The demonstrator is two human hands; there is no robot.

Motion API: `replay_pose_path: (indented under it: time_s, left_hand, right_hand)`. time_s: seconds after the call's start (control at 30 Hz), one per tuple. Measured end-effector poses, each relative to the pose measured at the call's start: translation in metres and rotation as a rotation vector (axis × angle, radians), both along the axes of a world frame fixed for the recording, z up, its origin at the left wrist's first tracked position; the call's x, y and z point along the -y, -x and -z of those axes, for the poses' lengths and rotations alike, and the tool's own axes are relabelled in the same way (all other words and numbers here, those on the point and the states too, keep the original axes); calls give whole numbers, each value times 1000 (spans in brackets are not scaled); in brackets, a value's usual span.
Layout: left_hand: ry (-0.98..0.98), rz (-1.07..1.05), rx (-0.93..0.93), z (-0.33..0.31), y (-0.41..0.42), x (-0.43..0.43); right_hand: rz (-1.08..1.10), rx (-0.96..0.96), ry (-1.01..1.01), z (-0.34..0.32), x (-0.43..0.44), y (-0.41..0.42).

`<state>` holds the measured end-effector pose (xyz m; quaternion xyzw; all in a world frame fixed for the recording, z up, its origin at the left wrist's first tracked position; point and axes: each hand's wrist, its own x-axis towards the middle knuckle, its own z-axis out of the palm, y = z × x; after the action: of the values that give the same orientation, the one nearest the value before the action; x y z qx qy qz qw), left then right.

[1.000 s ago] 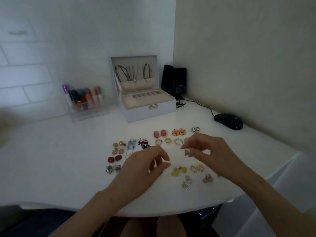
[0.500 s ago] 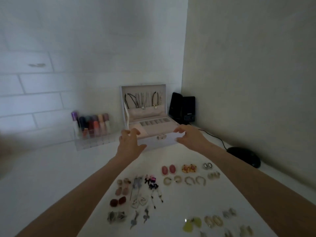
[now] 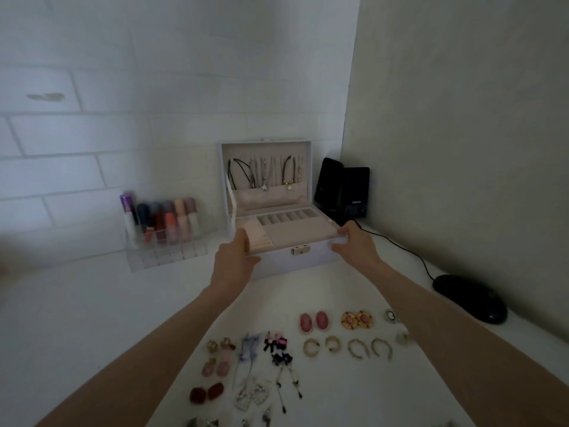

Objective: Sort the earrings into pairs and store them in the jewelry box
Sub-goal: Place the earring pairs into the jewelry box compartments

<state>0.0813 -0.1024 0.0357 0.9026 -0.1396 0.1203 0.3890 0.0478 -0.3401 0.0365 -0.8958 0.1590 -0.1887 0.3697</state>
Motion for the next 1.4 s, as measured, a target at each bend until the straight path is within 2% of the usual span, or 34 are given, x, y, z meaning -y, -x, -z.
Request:
replay_pose_path:
  time_s: [0.17,0.33,0.73,0.93,1.0,1.03,1.1,1.13,1.2,1.3,1.4]
  left_hand:
    - [44,-8,-19,-2,-2,-7]
    - [-22,38,-45,-4,9,-15]
    - [-16,85,-3,-2,52,-22]
    - [-4,97,-47,-2,65,-27]
    - [-95,68,1,0,73,-26]
    - [-189,39,138,2,77,-23]
    - [-327,42,453,6,85,-13]
    - [-348,77,561,5,90,-7]
    - [-405,171,679,3,99,5]
    - [-657,218,649,4,109,20]
    - [-833,248,546,10,113,29]
  right_hand:
    - [-7,24,24,-3,-3,1]
    - [18,52,-6,-3,-3,24]
    - [59,-32,54,-10,-6,92]
    - [54,-55,91,-9,-9,110]
    - [68,-87,158,-9,-12,115]
    - [91,-51,271,-7,-15,118]
    - [82,153,565,-5,-25,121]
    - [49,260,646,-6,-33,122]
    - [-62,228,676,-13,-51,129]
    - [-133,55,672,-5,-64,127]
    - [-132,71,629,8,-71,125]
